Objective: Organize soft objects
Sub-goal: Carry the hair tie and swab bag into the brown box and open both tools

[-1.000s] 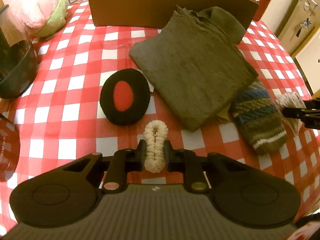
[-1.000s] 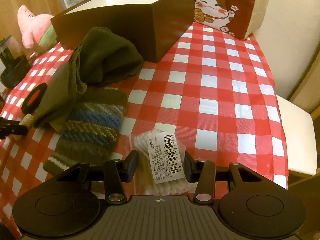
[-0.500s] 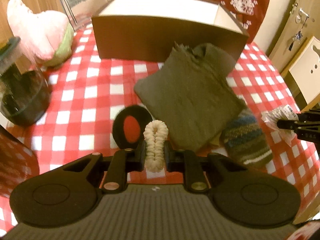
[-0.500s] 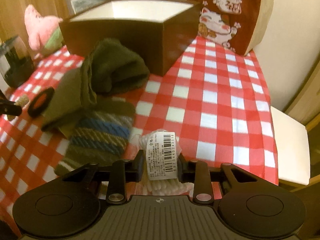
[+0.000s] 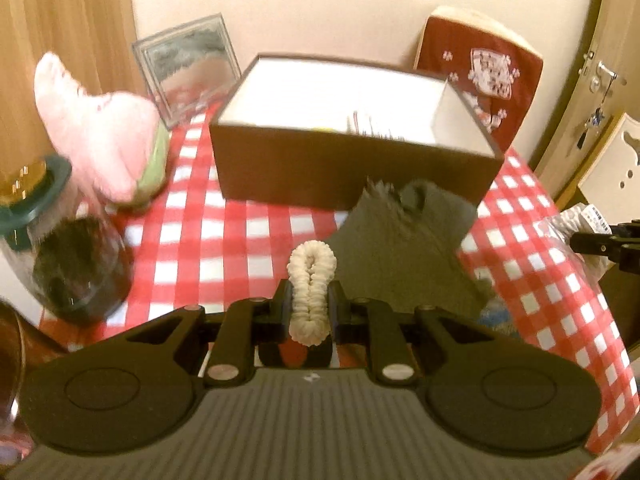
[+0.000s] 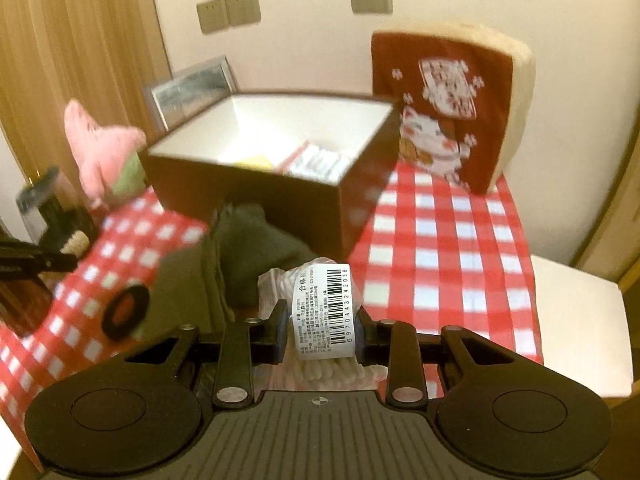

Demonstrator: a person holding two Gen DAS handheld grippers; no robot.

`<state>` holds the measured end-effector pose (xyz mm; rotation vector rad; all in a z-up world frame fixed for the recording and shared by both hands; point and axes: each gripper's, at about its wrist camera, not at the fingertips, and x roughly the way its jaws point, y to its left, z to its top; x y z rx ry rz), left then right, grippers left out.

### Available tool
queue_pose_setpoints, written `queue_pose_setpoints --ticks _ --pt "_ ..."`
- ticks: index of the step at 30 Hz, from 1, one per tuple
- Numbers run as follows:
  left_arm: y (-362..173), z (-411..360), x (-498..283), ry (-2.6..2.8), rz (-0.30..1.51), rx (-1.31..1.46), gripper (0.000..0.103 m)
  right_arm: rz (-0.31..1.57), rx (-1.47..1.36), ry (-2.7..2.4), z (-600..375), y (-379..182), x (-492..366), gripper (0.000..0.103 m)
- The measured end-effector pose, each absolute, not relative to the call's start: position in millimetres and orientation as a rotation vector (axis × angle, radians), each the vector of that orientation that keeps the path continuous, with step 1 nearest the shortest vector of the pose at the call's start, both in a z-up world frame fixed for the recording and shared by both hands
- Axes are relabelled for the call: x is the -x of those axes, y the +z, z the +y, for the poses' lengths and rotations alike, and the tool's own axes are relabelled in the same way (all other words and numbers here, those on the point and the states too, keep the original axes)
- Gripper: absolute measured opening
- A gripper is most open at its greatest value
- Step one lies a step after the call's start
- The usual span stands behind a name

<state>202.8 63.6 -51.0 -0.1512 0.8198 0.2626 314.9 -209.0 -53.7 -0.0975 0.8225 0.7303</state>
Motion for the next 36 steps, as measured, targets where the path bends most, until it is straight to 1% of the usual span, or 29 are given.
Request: queue_pose_setpoints --ticks 12,20,26,36 --pt "-3.4 81.5 -254.0 0.244 0.696 0.092 0.017 0.704 -0.002 0.830 -158.8 -3.5 -349.0 0.032" --pt "11.8 87.6 -299.4 0.202 0.664 0.083 0.017 0.659 -0.011 0.858 -128.3 13.3 -382.5 0.032" --pt "7.1 87.9 -342.4 0.159 0.684 0.085 0.017 0.670 -0.004 0.844 -113.5 6.5 -412.8 0.032" --pt "-23.4 88.7 -404.9 0.115 0.775 0.107 0.017 0.750 -0.020 0.784 -101.7 -22.0 -457.4 0.032"
